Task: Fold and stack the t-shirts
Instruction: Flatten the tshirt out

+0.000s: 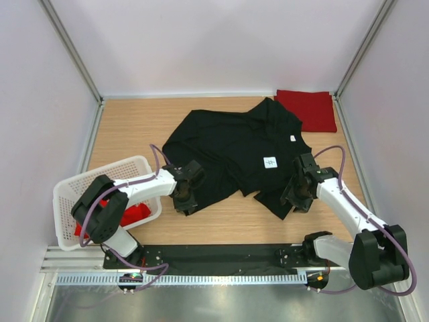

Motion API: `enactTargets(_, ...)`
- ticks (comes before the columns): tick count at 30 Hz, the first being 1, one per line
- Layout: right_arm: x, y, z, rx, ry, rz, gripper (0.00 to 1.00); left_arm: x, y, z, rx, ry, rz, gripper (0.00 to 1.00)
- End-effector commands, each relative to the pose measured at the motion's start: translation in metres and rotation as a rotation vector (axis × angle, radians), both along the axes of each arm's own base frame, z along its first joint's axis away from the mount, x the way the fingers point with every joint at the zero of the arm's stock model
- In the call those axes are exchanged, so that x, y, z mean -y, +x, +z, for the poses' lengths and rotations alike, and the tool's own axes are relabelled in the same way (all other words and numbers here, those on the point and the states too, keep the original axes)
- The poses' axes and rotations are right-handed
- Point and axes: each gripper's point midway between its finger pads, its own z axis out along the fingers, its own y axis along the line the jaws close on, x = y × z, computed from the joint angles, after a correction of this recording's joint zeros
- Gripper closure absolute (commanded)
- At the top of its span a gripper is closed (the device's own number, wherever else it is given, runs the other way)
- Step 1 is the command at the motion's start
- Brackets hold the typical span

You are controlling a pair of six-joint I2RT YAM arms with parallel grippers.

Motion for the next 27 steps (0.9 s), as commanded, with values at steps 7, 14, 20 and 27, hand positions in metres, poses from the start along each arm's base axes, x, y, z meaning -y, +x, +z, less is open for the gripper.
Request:
enactTargets(7, -0.015, -0.007, -0.025, -0.059, 0.074, -0.026, 0.43, 0.005, 0.02, 0.007, 0.078, 0.015, -0.057, 1.0)
enactTargets(14, -0.014, -0.009, -0.039, -0.064, 0.055, -0.034, 0.45, 0.009, 0.027, 0.035, 0.13, -0.02, -0.089, 1.0)
enactTargets(20, -0.014, -0.001, -0.047, -0.047, 0.048, -0.036, 0.51, 0.012, 0.027, 0.04, 0.128, -0.035, -0.1, 1.0)
enactTargets(27, -0.005, 0.009, -0.043, -0.021, -0.009, -0.043, 0.48, 0.013, 0.026, 0.045, 0.137, -0.044, -0.112, 1.0)
